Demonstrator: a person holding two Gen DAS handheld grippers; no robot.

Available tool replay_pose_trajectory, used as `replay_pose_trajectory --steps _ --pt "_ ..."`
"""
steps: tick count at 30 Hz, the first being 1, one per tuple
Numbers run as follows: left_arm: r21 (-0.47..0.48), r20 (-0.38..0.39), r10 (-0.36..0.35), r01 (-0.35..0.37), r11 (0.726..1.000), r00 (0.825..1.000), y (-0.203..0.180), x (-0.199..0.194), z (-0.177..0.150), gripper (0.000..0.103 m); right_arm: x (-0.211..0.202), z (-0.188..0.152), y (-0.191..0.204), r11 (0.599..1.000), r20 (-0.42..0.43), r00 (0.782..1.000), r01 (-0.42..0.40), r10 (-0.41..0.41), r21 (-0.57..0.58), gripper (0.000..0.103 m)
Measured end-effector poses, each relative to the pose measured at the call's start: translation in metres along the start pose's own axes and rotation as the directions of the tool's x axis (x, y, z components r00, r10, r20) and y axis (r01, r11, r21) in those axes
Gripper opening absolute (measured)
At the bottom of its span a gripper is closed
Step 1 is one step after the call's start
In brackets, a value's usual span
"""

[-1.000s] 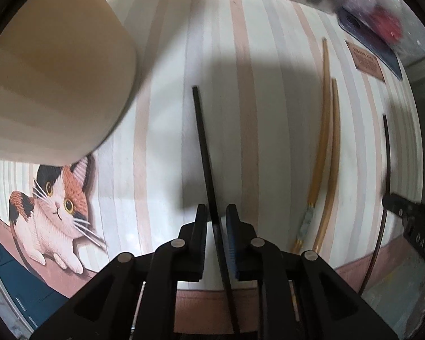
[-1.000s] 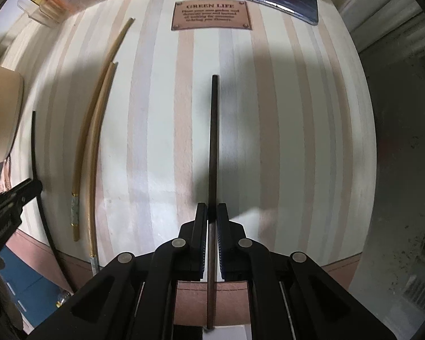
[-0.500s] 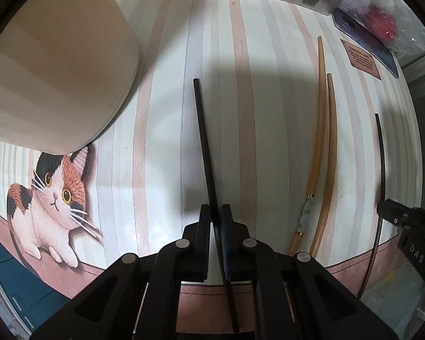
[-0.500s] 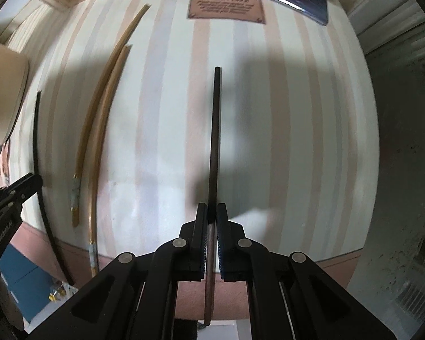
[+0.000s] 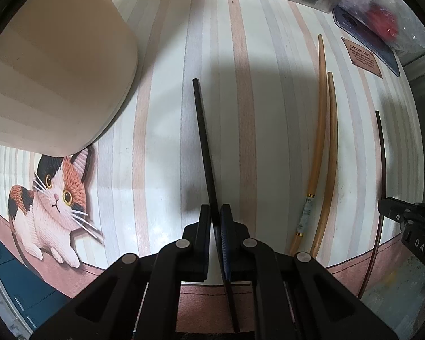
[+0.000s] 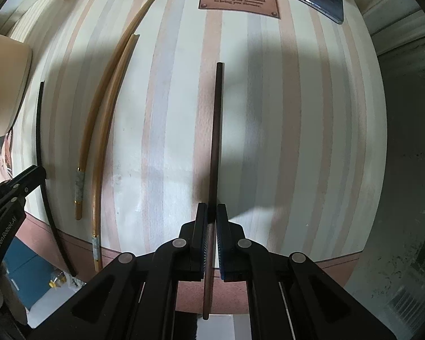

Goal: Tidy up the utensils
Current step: 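Lift both dark chopsticks upright and carry them over the beige holder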

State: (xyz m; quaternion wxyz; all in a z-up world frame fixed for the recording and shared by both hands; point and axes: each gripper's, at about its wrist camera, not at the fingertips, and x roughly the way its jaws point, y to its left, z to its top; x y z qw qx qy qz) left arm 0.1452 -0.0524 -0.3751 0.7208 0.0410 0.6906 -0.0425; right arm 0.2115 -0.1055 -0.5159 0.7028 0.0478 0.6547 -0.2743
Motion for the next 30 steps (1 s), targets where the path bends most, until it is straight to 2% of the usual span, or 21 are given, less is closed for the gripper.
replay_pose_trajectory --steps 5,7,14,17,22,24,27,30 --pt "0.010 0.010 0.008 -0.008 1.000 1.000 -0.003 -0.001 0.003 0.004 0.001 0.005 -0.008 1.000 0.003 1.000 -0.003 0.003 0.005 0.007" --pt "0.005 0.035 0.017 -0.018 1.000 0.999 -0.003 -0.006 0.003 0.003 0.007 0.010 -0.024 1.000 0.030 1.000 -0.011 0.010 0.017 0.006" --pt "0.046 0.167 0.000 -0.008 0.999 0.986 -0.011 -0.047 -0.001 0.003 -0.035 -0.004 -0.038 0.996 0.181 0.983 -0.046 0.033 0.072 0.006" --pt "0.048 0.225 -0.015 0.005 0.999 0.974 -0.011 -0.066 -0.003 0.003 -0.056 -0.008 -0.042 0.996 0.244 0.970 -0.044 0.024 0.077 0.006" --pt "0.056 0.319 -0.017 -0.001 0.998 0.948 -0.011 -0.100 -0.003 0.003 -0.095 -0.022 -0.048 0.994 0.352 0.936 -0.057 0.021 0.091 0.006" --pt "0.053 0.355 -0.020 0.001 0.999 0.935 -0.011 -0.115 -0.002 0.003 -0.114 -0.041 -0.014 0.993 0.384 0.923 -0.060 0.018 0.099 0.006" --pt "0.052 0.402 -0.029 0.009 0.999 0.915 -0.008 -0.133 0.003 0.003 -0.127 -0.041 -0.005 0.993 0.437 0.899 -0.062 0.011 0.103 0.006" --pt "0.058 0.458 -0.035 0.009 0.998 0.888 -0.011 -0.155 0.004 0.003 -0.146 -0.037 -0.002 0.992 0.494 0.869 -0.063 0.002 0.106 0.006"
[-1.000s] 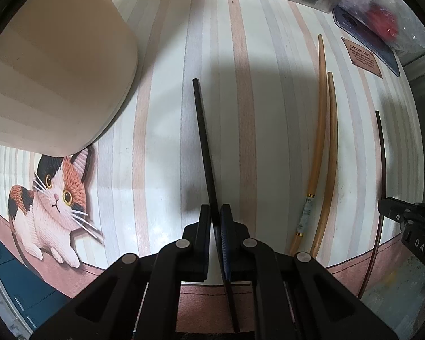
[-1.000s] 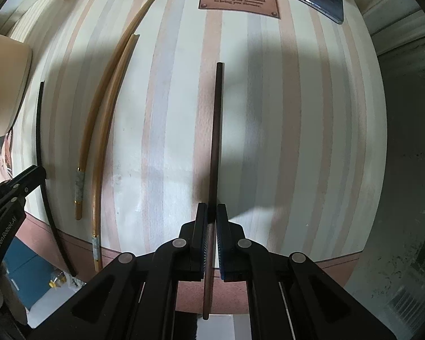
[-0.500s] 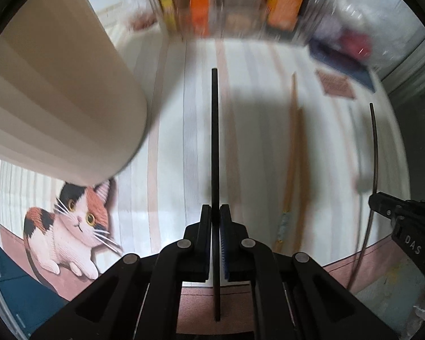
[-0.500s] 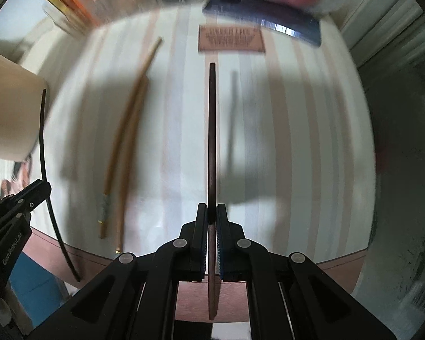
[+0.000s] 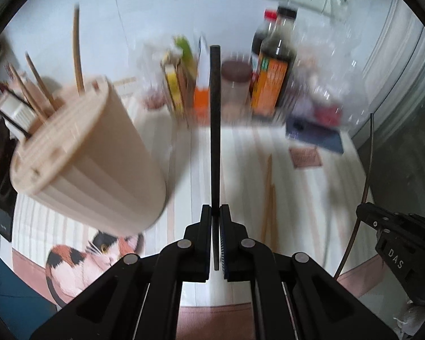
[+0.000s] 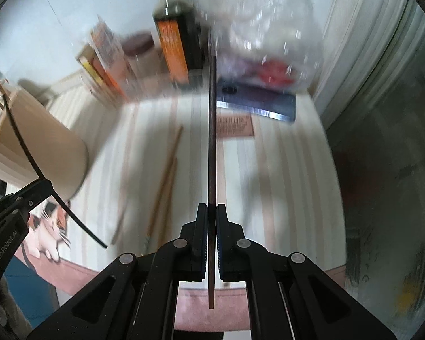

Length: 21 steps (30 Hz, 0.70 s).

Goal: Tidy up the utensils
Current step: 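Lift both dark chopsticks upright and carry them over the beige holder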

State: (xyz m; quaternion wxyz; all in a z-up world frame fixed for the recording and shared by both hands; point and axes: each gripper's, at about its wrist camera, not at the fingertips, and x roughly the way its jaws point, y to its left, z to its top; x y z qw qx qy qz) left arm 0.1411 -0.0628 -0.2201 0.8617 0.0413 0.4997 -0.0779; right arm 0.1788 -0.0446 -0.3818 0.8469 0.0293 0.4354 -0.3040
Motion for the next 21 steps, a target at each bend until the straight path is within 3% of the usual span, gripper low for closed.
replay_pose_trajectory --steps 4,11,17,21 --pt "0.005 0.088 -0.002 0.001 1.000 0.996 -0.003 -0.027 0.014 0.003 -0.026 0.015 0.001 1.000 0.069 0.998 -0.015 0.015 0.011 0.006" --pt "-0.018 0.239 -0.023 0.028 0.999 0.971 0.002 -0.084 0.050 0.003 -0.080 0.047 0.011 0.998 0.193 0.979 -0.069 0.066 0.006 0.006" --pt "-0.105 0.342 -0.029 0.069 0.992 0.939 0.037 -0.138 0.090 0.003 -0.132 0.087 0.041 0.985 0.297 0.939 -0.164 0.174 -0.062 0.006" --pt "-0.201 0.390 0.023 0.061 0.978 0.921 0.086 -0.170 0.109 0.003 -0.157 0.116 0.075 0.961 0.340 0.899 -0.247 0.276 -0.129 0.006"
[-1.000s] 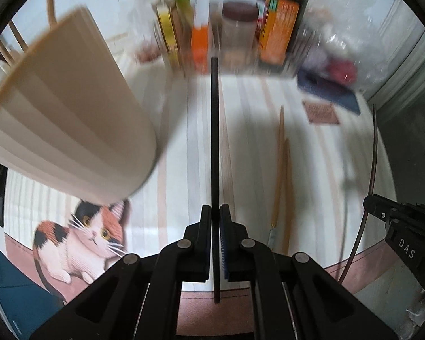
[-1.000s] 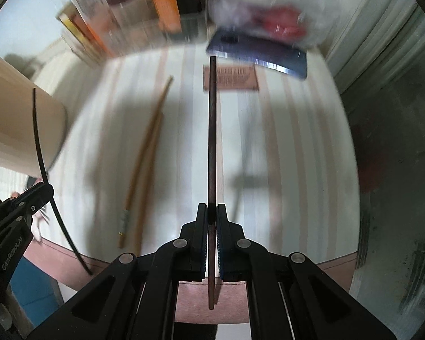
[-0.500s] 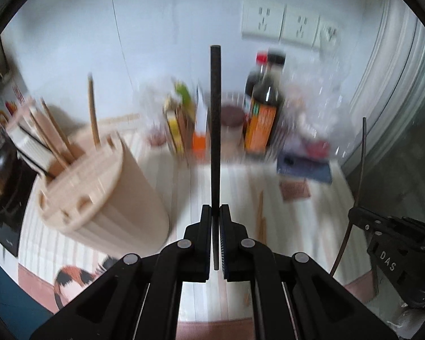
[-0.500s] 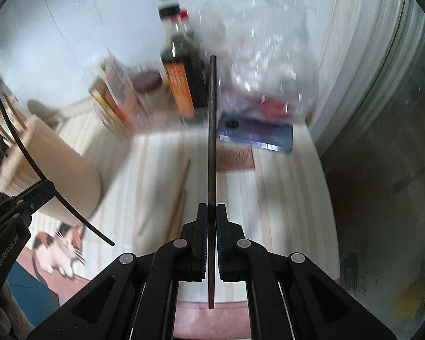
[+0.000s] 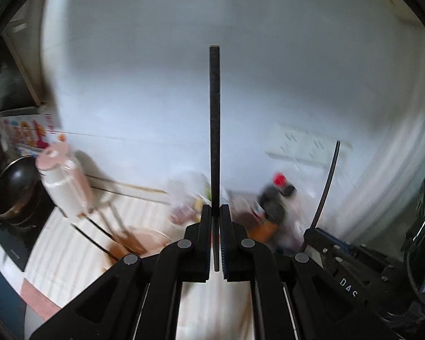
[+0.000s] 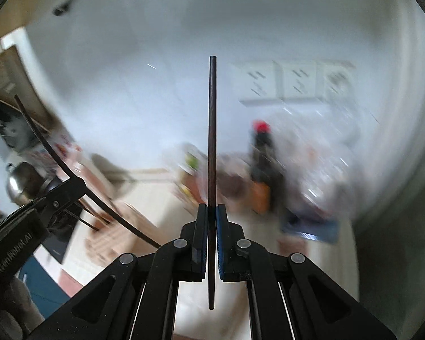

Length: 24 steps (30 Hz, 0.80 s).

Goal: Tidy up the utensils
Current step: 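Lift both dark chopsticks upright and carry them over the beige holder, then lower both dark chopsticks into the beige holder and open both tools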

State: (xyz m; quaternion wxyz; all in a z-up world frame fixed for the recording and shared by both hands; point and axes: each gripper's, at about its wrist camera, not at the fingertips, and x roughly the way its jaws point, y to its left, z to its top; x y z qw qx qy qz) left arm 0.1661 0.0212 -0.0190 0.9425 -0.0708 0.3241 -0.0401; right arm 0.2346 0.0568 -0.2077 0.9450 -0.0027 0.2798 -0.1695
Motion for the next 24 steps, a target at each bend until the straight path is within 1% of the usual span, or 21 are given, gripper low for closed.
replay_pose_trajectory --steps 2,4,7,9,13,16,22,24 --pt "-0.041 0.025 0.042 -0.041 0.998 0.999 0.025 -0.004 0.016 0.003 0.005 0.017 0.021 0.997 0.016 0.997 -0.077 0.077 -0.016 0.006" --pt "-0.077 0.040 0.085 -0.082 0.994 0.996 0.047 -0.006 0.024 0.003 0.014 0.031 0.041 0.988 0.019 0.988 -0.154 0.155 -0.029 0.006" --pt "-0.136 0.051 0.144 -0.136 0.981 0.988 0.082 -0.002 0.032 0.003 0.031 0.043 0.068 0.977 0.026 0.978 -0.207 0.209 -0.055 0.005" --pt "-0.156 0.046 0.168 -0.160 0.975 0.985 0.097 0.007 0.032 0.003 0.046 0.051 0.085 0.969 0.023 0.970 -0.240 0.242 -0.061 0.006" --pt "-0.197 -0.005 0.176 -0.173 0.965 0.984 0.123 0.035 0.023 0.003 0.074 0.059 0.119 0.957 0.038 0.959 -0.275 0.280 -0.091 0.006" --pt "-0.221 -0.049 0.176 -0.182 0.958 0.983 0.136 0.054 0.011 0.003 0.093 0.057 0.136 0.951 0.049 0.955 -0.286 0.294 -0.120 0.006" --pt "-0.225 -0.108 0.187 -0.207 0.952 0.976 0.143 0.077 -0.004 0.003 0.135 0.043 0.157 0.943 0.036 0.952 -0.295 0.303 -0.153 0.006" --pt "-0.224 -0.135 0.176 -0.203 0.953 0.975 0.143 0.082 -0.008 0.003 0.144 0.037 0.160 0.941 0.028 0.953 -0.293 0.302 -0.166 0.006"
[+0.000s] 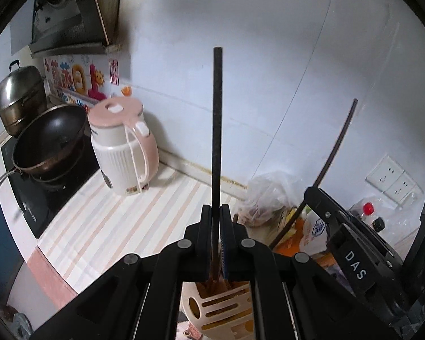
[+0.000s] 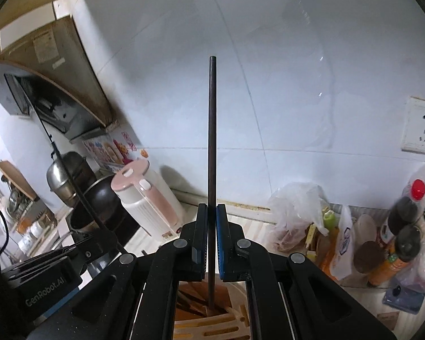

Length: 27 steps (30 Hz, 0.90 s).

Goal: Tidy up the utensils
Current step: 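Lower both dark chopsticks into the beige holder and open both tools, then move both open tools back over the last chopsticks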

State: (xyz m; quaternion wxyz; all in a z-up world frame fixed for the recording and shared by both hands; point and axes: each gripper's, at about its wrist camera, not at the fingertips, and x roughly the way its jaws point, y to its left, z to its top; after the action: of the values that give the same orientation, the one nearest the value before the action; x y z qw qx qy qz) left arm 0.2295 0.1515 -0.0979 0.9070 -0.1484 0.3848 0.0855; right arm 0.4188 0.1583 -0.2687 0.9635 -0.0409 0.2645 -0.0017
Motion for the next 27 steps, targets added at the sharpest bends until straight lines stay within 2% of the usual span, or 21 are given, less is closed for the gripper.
replay_pose_trajectory --steps 3,5,6,7,8,10,13,14,15,16,18,20,23,27 --pt "-0.010 -0.040 -0.008 0.007 1.000 0.999 0.002 -0.001 -0.002 0.005 0.011 -0.007 0.003 1.000 -0.024 1.000 0.005 -0.006 -0.026 0.006" --pt "-0.009 -0.044 -0.006 0.005 1.000 0.999 0.002 -0.008 -0.002 0.009 0.015 -0.010 0.005 0.999 -0.048 0.999 0.008 -0.010 -0.052 0.007" --pt "-0.005 -0.039 0.005 -0.005 1.000 0.999 0.002 -0.014 -0.001 0.014 0.015 -0.009 0.005 0.998 -0.066 0.998 0.006 -0.010 -0.059 0.010" --pt "-0.001 -0.027 0.017 -0.017 1.000 0.999 0.002 -0.019 -0.001 0.029 0.014 -0.009 0.004 0.998 -0.081 0.997 0.007 -0.012 -0.057 0.016" --pt "0.002 -0.011 0.030 -0.030 1.000 0.999 0.003 -0.025 0.000 0.053 0.010 -0.008 0.002 0.999 -0.088 0.996 0.008 -0.012 -0.045 0.027" --pt "-0.003 0.028 0.075 -0.075 0.997 0.997 0.006 -0.041 0.001 0.076 -0.003 -0.005 -0.003 1.000 -0.072 0.997 0.009 -0.010 -0.020 0.031" --pt "-0.017 0.034 0.098 -0.097 0.995 0.995 0.012 -0.055 -0.002 0.087 -0.026 0.000 -0.012 0.999 -0.061 0.997 0.040 -0.039 0.008 0.038" --pt "-0.013 0.023 0.116 -0.116 0.993 0.993 0.013 -0.057 -0.005 0.089 -0.033 0.000 -0.016 0.998 -0.063 0.996 0.064 -0.063 0.013 0.047" --pt "-0.009 0.019 0.131 -0.131 0.991 0.991 0.013 -0.059 -0.009 0.097 -0.042 0.000 -0.021 0.996 -0.066 0.994 0.084 -0.082 0.022 0.054" --pt "0.000 0.018 0.143 -0.143 0.990 0.990 0.013 -0.060 -0.014 0.102 -0.054 -0.002 -0.029 0.994 -0.064 0.993 0.098 -0.095 0.040 0.057" --pt "0.020 0.014 0.146 -0.146 0.989 0.989 0.009 -0.063 -0.026 0.103 -0.069 -0.007 -0.043 0.986 -0.079 0.985 0.156 -0.151 0.062 0.073" --pt "0.049 0.003 0.144 -0.144 0.988 0.990 0.001 -0.061 -0.042 0.103 -0.086 -0.019 -0.063 0.976 -0.102 0.979 0.187 -0.176 0.111 0.080" --pt "0.091 -0.039 0.118 -0.114 0.989 0.992 -0.017 -0.053 -0.069 0.103 -0.106 -0.046 -0.097 0.949 -0.163 0.957 0.267 -0.241 0.166 0.081" --pt "0.199 -0.118 0.097 -0.073 0.977 0.988 -0.051 -0.031 -0.111 0.103 -0.125 -0.092 -0.145 0.903 -0.267 0.908 0.380 -0.323 0.202 0.081"
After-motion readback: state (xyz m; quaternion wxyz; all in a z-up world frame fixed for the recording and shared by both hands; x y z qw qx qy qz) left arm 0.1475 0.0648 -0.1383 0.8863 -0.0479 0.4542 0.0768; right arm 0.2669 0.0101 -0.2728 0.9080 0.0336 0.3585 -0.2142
